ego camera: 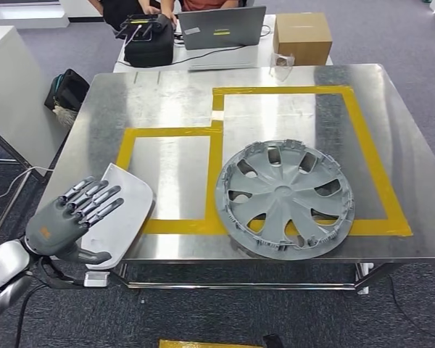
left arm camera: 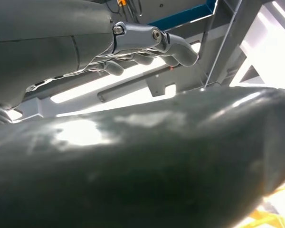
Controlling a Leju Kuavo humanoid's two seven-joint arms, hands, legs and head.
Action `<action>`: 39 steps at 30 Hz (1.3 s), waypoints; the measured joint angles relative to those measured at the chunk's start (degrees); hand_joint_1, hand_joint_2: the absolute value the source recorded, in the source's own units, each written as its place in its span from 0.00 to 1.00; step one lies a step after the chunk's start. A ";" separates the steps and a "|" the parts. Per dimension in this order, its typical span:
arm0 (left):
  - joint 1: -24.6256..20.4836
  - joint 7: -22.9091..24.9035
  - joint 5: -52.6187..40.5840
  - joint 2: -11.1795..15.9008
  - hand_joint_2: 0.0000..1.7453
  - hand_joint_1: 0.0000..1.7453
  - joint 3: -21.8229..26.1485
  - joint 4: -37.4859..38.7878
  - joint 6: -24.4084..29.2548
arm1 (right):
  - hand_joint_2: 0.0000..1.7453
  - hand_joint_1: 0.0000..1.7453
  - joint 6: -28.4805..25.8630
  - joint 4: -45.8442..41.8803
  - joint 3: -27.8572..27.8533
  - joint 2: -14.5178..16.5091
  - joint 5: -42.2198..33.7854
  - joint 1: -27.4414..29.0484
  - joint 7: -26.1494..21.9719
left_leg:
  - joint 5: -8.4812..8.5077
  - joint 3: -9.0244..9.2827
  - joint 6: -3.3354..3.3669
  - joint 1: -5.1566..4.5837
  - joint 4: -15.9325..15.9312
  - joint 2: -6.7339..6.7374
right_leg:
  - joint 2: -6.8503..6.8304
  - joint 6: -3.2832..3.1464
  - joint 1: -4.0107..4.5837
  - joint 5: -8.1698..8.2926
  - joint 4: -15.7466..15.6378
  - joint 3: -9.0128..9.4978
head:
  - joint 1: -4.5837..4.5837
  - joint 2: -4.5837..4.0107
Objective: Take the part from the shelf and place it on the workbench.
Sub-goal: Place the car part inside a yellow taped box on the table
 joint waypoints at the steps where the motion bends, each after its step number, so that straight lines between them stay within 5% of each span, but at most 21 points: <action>1: -0.02 -0.01 0.00 0.00 0.00 0.00 -0.01 0.01 0.00 | 0.00 0.00 0.01 0.00 0.00 0.00 -0.01 0.00 0.00 | 1.43 1.39 0.34 -0.17 -1.76 0.00 | 0.00 -0.04 0.15 0.50 0.00 -0.56 | 0.00 0.00; 3: -0.24 0.05 0.01 0.03 0.00 0.00 0.00 0.00 0.00 | 0.00 0.00 0.05 0.00 0.00 0.00 -0.02 -0.02 0.00 | 4.37 6.34 1.13 -0.63 -9.12 0.01 | 0.04 0.11 0.40 1.44 0.04 -1.49 | -0.01 0.01; 5: -0.61 0.43 0.14 0.13 0.00 0.00 -0.05 -0.01 0.01 | 0.00 0.00 0.07 0.00 0.00 0.00 -0.08 -0.03 -0.02 | 5.16 10.00 1.69 -1.01 -15.27 0.00 | 0.06 0.55 0.64 2.43 0.08 -2.15 | 0.00 0.01; 8: -0.82 1.19 0.46 0.34 0.00 0.00 -0.42 -0.02 0.01 | 0.00 0.00 -0.02 0.00 0.00 -0.02 -0.17 0.06 -0.05 | 5.82 9.92 2.40 -1.18 -17.01 0.05 | 0.04 1.48 0.59 3.68 -0.32 -2.62 | -0.06 0.01; 10: -0.95 1.57 0.61 0.45 0.00 0.00 -0.85 -0.02 -0.01 | 0.00 0.00 -0.07 0.00 0.00 -0.05 -0.20 0.11 -0.06 | 7.04 9.01 3.13 -0.97 -17.18 0.18 | -0.04 2.24 0.44 1.06 1.58 -3.69 | 0.02 0.01; 13: -1.02 1.96 0.75 0.56 0.00 0.00 -1.45 -0.02 -0.03 | 0.00 0.00 -0.15 0.00 0.00 -0.07 -0.34 0.12 -0.07 | 8.74 7.02 3.60 -0.86 -17.12 0.28 | -0.17 3.05 0.15 -6.84 11.78 -6.41 | 0.16 0.00; 14: -1.00 1.99 0.77 0.57 0.00 0.00 -1.61 -0.02 -0.04 | 0.00 0.00 -0.17 0.00 0.00 -0.07 -0.38 0.12 -0.07 | 9.30 6.28 3.55 -0.86 -17.07 0.28 | -0.19 3.18 0.11 -7.87 14.74 -6.75 | 0.16 -0.01; 16: -0.98 2.03 0.78 0.60 0.00 0.00 -1.87 -0.02 -0.10 | 0.00 0.00 -0.22 -0.01 0.00 -0.07 -0.44 0.11 -0.06 | 10.39 4.84 3.34 -0.84 -16.98 0.27 | -0.19 3.25 0.09 -6.55 15.17 -4.70 | 0.16 -0.01; 18: -0.99 2.07 0.79 0.72 0.00 0.00 -2.07 -0.03 -0.14 | 0.00 0.00 -0.23 -0.02 0.00 -0.07 -0.49 0.06 -0.06 | 11.31 3.73 2.93 -0.85 -16.88 0.26 | -0.18 3.13 0.05 -4.48 7.97 1.16 | 0.16 0.00; 20: -1.11 2.13 0.87 1.01 0.00 0.00 -2.15 -0.05 -0.15 | 0.00 0.00 -0.22 -0.02 0.00 -0.06 -0.54 0.00 -0.10 | 12.13 3.13 2.35 -0.93 -16.75 0.26 | -0.03 2.65 0.13 -4.72 0.50 6.33 | 0.09 0.01; 23: -1.35 2.41 1.05 1.39 0.00 0.00 -2.36 -0.08 -0.31 | 0.00 0.00 -0.21 -0.02 0.00 -0.03 -0.68 0.05 -0.16 | 13.24 2.57 1.40 -0.84 -16.71 0.24 | 0.04 1.45 0.31 -4.62 -1.57 7.04 | 0.10 0.00; 25: -1.39 2.67 1.09 1.59 0.00 0.00 -2.58 -0.08 -0.60 | 0.00 0.00 -0.22 -0.02 0.00 -0.01 -0.80 0.09 -0.21 | 11.24 1.51 0.79 -0.75 -15.08 0.20 | -0.10 0.43 0.17 -3.66 -1.64 6.03 | -0.03 0.00; 26: -1.42 2.79 1.11 1.68 0.00 0.00 -2.65 -0.08 -0.75 | 0.00 0.00 -0.24 -0.02 0.00 0.00 -0.85 0.09 -0.24 | 8.79 0.53 0.54 -0.72 -12.59 0.18 | -0.17 0.03 0.09 -3.05 -1.72 5.37 | -0.12 0.00; 28: -1.47 2.93 1.13 1.75 0.00 0.00 -2.75 -0.08 -0.97 | 0.00 0.00 -0.28 -0.02 0.00 0.00 -0.96 0.11 -0.30 | 3.46 -1.73 0.20 -0.73 -5.12 0.16 | -0.21 -0.28 0.15 -1.88 -1.70 3.82 | -0.27 0.01; 30: -1.46 2.96 1.13 1.75 0.00 0.00 -2.88 -0.08 -1.11 | 0.00 0.00 -0.30 -0.02 0.00 0.00 -1.01 0.14 -0.32 | 2.10 -2.41 0.12 -0.73 0.10 0.16 | -0.21 -0.24 0.21 -0.71 -1.66 2.27 | -0.27 0.00; 31: -1.46 2.98 1.12 1.75 0.00 0.00 -2.92 -0.08 -1.15 | 0.00 0.00 -0.31 -0.02 0.00 0.00 -1.02 0.15 -0.33 | 3.28 -1.43 0.17 -0.73 0.00 0.16 | -0.21 -0.19 0.23 -0.11 -1.64 1.53 | -0.26 -0.01; 33: -1.56 3.00 1.13 1.75 0.00 0.00 -2.92 -0.08 -1.18 | 0.00 0.00 -0.32 -0.02 0.00 0.00 -1.04 0.15 -0.33 | 6.45 3.36 0.37 -0.71 -5.80 0.16 | -0.17 0.07 0.24 1.02 -1.59 0.27 | -0.27 0.00; 36: -1.88 3.08 1.15 1.84 0.00 0.00 -2.91 -0.16 -1.19 | 0.00 0.00 -0.37 -0.02 0.00 -0.01 -1.05 0.15 -0.37 | 6.32 10.43 1.05 -0.90 -16.69 0.08 | -0.12 0.87 0.52 2.48 -1.41 -0.87 | -0.21 0.00; 39: -1.97 3.13 1.16 1.86 0.00 0.00 -3.03 -0.21 -1.31 | 0.00 0.00 -0.47 -0.02 0.00 -0.05 -1.13 0.26 -0.41 | 6.61 10.27 2.32 -1.02 -18.11 0.17 | -0.09 1.88 0.51 3.34 -1.49 -1.62 | -0.17 0.01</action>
